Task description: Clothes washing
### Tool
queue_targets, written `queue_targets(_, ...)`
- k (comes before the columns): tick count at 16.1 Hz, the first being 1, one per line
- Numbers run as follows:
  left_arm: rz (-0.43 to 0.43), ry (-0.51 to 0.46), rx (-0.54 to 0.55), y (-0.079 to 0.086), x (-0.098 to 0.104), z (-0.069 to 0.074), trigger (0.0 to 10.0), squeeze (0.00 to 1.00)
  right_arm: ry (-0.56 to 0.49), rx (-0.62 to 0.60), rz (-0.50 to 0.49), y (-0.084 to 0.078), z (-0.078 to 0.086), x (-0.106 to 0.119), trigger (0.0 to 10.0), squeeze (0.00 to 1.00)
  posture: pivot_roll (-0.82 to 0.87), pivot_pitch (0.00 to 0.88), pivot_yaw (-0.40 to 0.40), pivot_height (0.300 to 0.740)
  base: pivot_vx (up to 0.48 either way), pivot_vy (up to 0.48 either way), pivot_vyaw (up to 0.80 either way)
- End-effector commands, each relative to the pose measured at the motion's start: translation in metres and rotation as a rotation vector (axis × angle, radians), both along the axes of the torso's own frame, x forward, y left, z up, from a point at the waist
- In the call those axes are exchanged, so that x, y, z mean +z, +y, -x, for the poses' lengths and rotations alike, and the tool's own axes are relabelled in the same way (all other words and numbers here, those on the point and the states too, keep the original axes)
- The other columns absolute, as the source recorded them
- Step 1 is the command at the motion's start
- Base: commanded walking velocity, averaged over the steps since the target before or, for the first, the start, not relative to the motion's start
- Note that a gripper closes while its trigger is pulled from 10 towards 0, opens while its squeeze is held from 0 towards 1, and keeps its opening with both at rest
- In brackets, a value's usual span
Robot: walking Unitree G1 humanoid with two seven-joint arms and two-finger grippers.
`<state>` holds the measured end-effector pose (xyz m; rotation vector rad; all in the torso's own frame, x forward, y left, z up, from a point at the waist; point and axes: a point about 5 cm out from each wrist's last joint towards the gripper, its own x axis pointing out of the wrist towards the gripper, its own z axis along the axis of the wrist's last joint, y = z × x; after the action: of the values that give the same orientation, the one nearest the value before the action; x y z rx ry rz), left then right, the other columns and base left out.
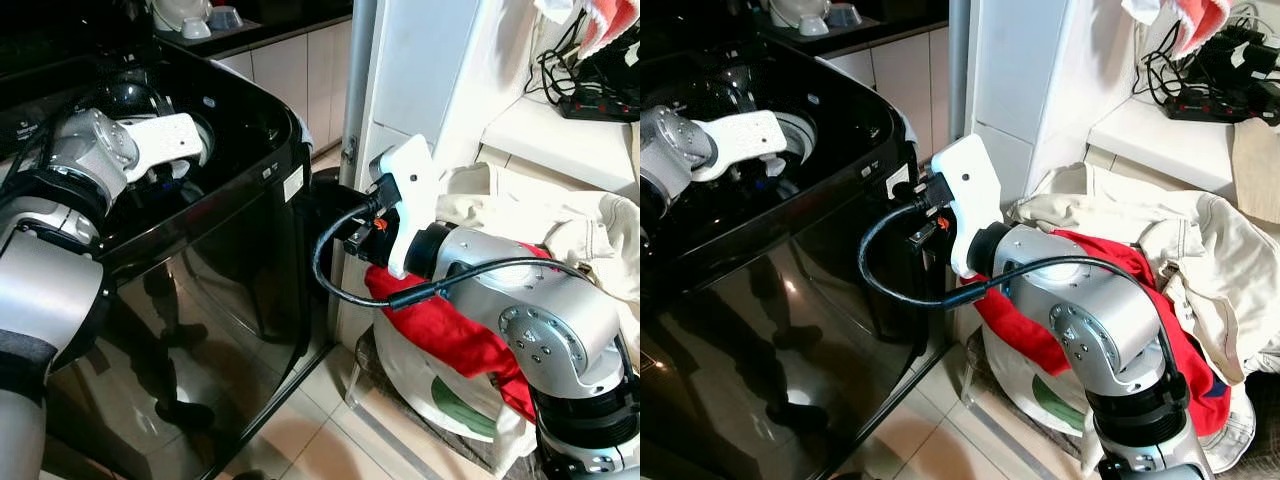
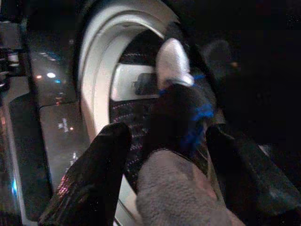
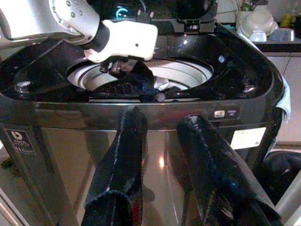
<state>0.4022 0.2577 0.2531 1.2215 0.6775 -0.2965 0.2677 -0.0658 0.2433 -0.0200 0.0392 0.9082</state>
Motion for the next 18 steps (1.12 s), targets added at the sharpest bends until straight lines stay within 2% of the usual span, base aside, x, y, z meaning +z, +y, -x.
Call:
queue_targets(1, -0.036, 0.031, -0.023, 0.003, 0.007, 0.002, 10.0, 0.00, -0.013, 0.000, 0.017, 0.000, 0.000, 0.001, 10.0, 0.00, -0.07, 0.000, 0.014, 0.740, 0.000, 0.000, 0.00)
queue_targets(2, -0.032, 0.048, -0.033, 0.003, 0.007, 0.002, 10.0, 0.00, -0.013, -0.003, 0.020, 0.000, 0.000, 0.001, 10.0, 0.00, -0.07, 0.000, 0.014, 0.740, 0.000, 0.000, 0.00)
queue_targets(3, 0.053, 0.032, -0.039, -0.001, 0.009, 0.002, 10.0, 0.00, -0.013, -0.007, 0.021, -0.001, -0.001, 0.001, 10.0, 0.00, -0.07, 0.000, 0.014, 0.740, 0.000, 0.000, 0.00)
queue_targets(4, 0.093, 0.018, -0.042, -0.002, 0.010, 0.001, 10.0, 0.00, -0.013, -0.014, 0.018, -0.002, -0.002, 0.001, 10.0, 0.00, -0.07, 0.000, 0.014, 0.740, 0.000, 0.000, 0.00)
queue_targets(6, 0.078, -0.048, -0.035, -0.001, 0.015, -0.001, 10.0, 0.00, -0.016, -0.025, 0.017, -0.003, -0.003, 0.001, 10.0, 0.00, -0.07, 0.000, 0.014, 0.740, 0.000, 0.000, 0.00)
queue_targets(7, 0.038, -0.231, 0.029, 0.005, 0.031, -0.004, 10.0, 0.00, -0.023, -0.065, 0.003, -0.006, -0.007, 0.003, 10.0, 0.00, -0.07, 0.000, 0.014, 0.740, 0.000, 0.000, 0.00)
queue_targets(9, -0.025, -0.497, 0.073, 0.009, 0.061, -0.007, 10.0, 0.00, -0.031, -0.120, -0.015, -0.010, -0.013, 0.006, 10.0, 0.00, -0.07, 0.000, 0.010, 0.740, 0.000, 0.000, 0.00)
queue_targets(10, -0.022, -0.576, 0.075, 0.008, 0.071, -0.007, 10.0, 0.00, -0.032, -0.132, -0.019, -0.011, -0.014, 0.006, 10.0, 0.00, -0.06, 0.000, 0.009, 0.740, 0.000, 0.000, 0.00)
queue_targets(12, -0.009, -0.606, 0.070, 0.006, 0.075, -0.008, 10.0, 0.00, -0.031, -0.137, -0.019, -0.012, -0.015, 0.006, 10.0, 0.00, -0.06, 0.000, 0.009, 0.740, 0.000, 0.000, 0.00)
queue_targets(13, 0.062, -0.630, 0.051, 0.000, 0.077, -0.009, 10.0, 0.00, -0.031, -0.146, -0.017, -0.013, -0.015, 0.006, 10.0, 0.00, -0.06, 0.000, 0.009, 0.740, 0.000, 0.000, 0.00)
queue_targets(14, 0.175, -0.627, 0.025, -0.008, 0.074, -0.011, 10.0, 0.00, -0.032, -0.164, -0.011, -0.015, -0.015, 0.004, 10.0, 0.00, -0.07, 0.000, 0.018, 0.740, 0.000, 0.000, 0.00)
queue_targets(15, 0.402, -0.592, -0.032, -0.026, 0.067, -0.014, 10.0, 0.00, -0.035, -0.212, 0.009, -0.020, -0.017, 0.002, 10.0, 0.00, -0.07, 0.000, 0.020, 0.740, 0.000, 0.000, 0.00)
queue_targets(16, 0.582, -0.547, -0.143, -0.049, 0.059, -0.016, 10.0, 0.00, -0.036, -0.310, 0.062, -0.030, -0.022, -0.005, 10.0, 0.00, -0.08, 0.000, 0.027, 0.740, 0.000, 0.000, 0.00)
queue_targets(17, 0.851, -0.494, -0.258, -0.077, 0.047, -0.014, 10.0, 0.00, -0.023, -0.481, 0.132, -0.049, -0.031, -0.016, 10.0, 0.00, -0.09, 0.000, 0.032, 0.740, 0.000, 0.000, 0.00)
queue_targets(18, 0.960, -0.487, -0.318, -0.089, 0.039, -0.009, 10.0, 0.00, -0.019, -0.572, 0.161, -0.062, -0.033, -0.020, 10.0, 0.00, -0.10, 0.000, 0.038, 0.740, 0.000, 0.000, 0.00)
